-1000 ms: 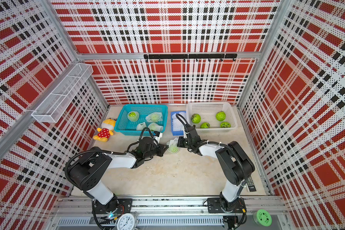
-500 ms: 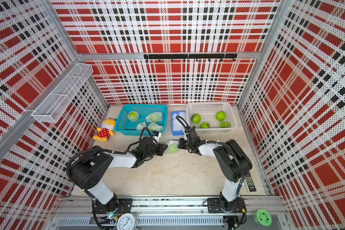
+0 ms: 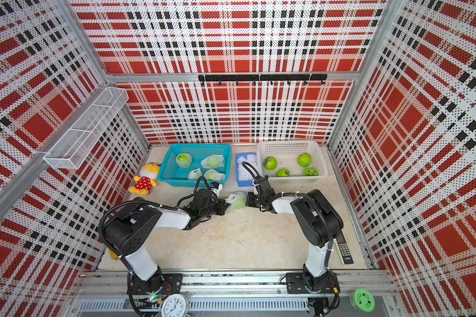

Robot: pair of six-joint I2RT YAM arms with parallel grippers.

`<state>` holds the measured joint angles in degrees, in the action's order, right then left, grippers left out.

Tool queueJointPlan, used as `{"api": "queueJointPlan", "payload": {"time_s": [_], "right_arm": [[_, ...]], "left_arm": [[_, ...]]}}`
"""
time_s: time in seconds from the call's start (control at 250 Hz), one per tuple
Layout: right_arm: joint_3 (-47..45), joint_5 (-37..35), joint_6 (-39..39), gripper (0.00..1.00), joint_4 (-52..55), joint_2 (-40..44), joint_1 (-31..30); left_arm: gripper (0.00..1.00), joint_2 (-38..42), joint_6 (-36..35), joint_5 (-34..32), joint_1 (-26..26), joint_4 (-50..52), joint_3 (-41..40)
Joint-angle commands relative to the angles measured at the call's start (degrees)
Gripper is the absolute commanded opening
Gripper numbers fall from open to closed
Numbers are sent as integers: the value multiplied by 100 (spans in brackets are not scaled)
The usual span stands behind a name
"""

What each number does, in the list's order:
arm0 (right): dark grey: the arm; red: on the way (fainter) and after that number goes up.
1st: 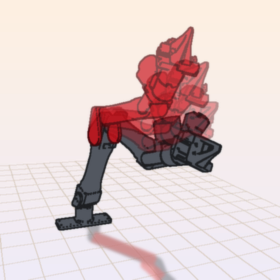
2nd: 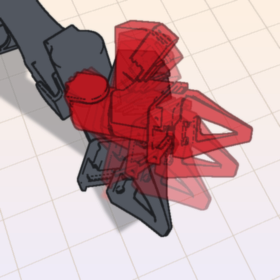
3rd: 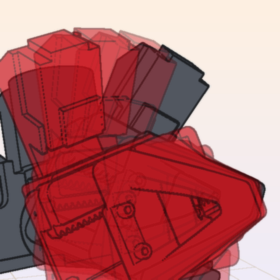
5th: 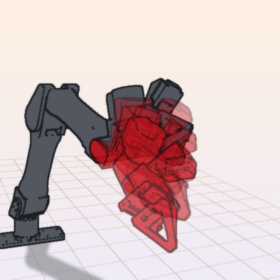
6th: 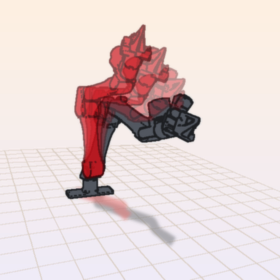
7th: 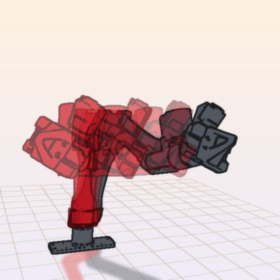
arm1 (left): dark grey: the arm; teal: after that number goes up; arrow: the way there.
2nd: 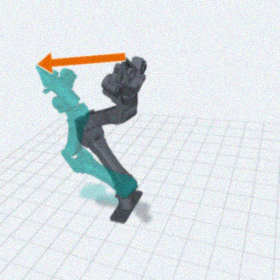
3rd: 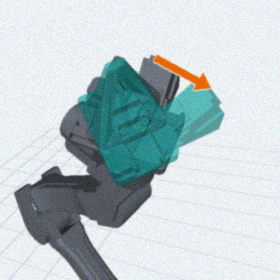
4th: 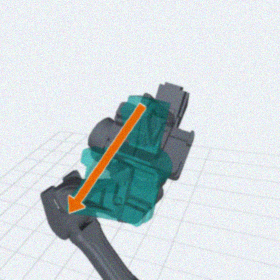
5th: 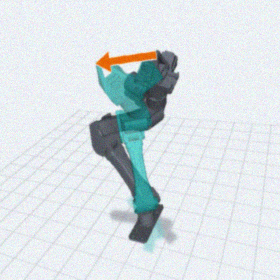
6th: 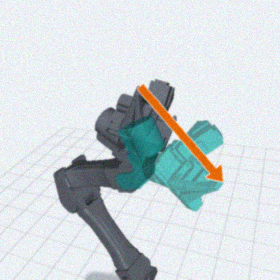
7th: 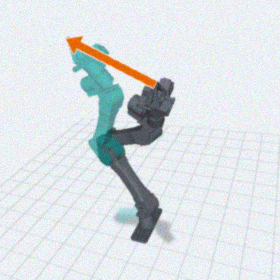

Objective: Sleeve custard apples in foam nets
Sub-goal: Put on the foam net on the custard apple.

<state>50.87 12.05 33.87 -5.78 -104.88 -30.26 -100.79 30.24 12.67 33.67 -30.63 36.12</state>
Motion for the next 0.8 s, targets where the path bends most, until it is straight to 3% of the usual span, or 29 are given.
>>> {"api": "queueJointPlan", "payload": {"time_s": [0.0,0.16,0.308,0.392,0.5,0.796], "right_arm": [[122,-2,-99,0,-155,-8,-5],[-106,-79,-55,3,-176,477,136],[-368,-177,-29,17,-77,1186,367],[-254,-133,-124,29,78,1377,381],[-12,146,-112,47,97,1286,381],[343,736,26,72,-244,553,151]], "left_arm": [[0,-39,47,35,-36,71,132],[0,25,-35,52,-56,215,193],[0,-6,-62,94,-72,247,218],[0,-36,-65,117,-78,251,254],[0,-45,-62,113,-73,288,289],[0,-35,-131,78,-62,433,395]]}}
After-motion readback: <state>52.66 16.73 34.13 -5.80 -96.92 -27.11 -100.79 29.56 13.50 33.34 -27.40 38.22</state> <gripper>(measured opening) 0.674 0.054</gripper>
